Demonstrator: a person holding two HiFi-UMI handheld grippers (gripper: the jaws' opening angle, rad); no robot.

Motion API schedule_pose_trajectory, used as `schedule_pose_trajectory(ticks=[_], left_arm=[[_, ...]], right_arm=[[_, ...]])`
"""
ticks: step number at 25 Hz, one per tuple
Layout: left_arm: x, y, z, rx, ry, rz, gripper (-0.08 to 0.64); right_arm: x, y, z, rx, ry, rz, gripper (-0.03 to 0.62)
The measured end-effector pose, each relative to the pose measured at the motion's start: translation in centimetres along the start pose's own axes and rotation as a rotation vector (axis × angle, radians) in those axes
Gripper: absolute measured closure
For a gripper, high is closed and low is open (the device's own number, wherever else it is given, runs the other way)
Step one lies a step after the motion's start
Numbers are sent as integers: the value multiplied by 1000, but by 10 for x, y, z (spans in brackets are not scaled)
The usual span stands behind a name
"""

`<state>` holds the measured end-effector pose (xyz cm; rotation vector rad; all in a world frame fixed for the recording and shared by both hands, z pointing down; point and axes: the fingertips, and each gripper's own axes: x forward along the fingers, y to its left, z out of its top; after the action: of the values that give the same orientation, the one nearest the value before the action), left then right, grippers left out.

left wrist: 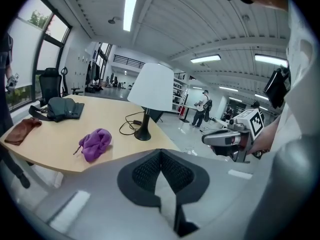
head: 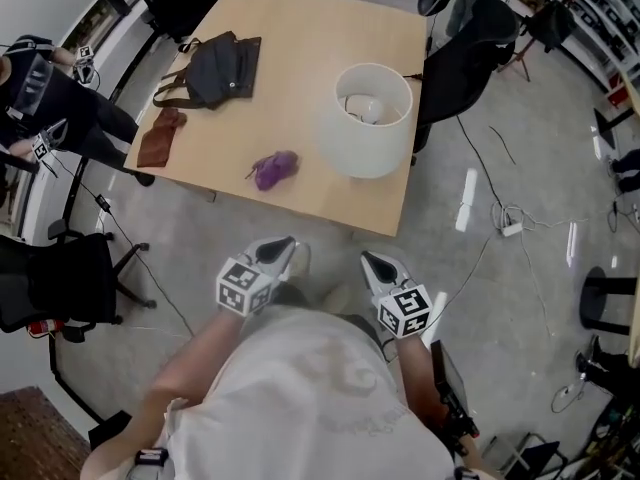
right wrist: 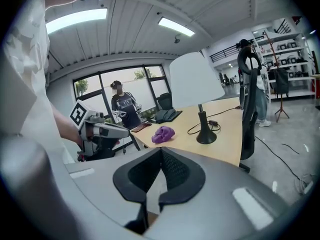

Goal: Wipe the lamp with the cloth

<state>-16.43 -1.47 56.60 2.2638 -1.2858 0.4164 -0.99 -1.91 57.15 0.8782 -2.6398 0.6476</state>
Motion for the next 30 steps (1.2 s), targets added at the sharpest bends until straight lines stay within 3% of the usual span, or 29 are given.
schedule_pose_trajectory(ticks=[4,14,20,25,30], left_arm=[[21,16,6,16,20,-49,558],[77,53,39,145,53,-209,558],[86,93,54,262,76,-193,557],[78,141,53,317,108,-168,540],[82,172,39,432,184,-143,439]], right_arm=[[10,-13,20,47,-32,-45,580],[38,-44,58,85,-56,-215,580],[53,-39,60,93,-42,-286,580],[63,-36,59,109,-36,-334,580],[73,-28,59,101,-28,-356,580]])
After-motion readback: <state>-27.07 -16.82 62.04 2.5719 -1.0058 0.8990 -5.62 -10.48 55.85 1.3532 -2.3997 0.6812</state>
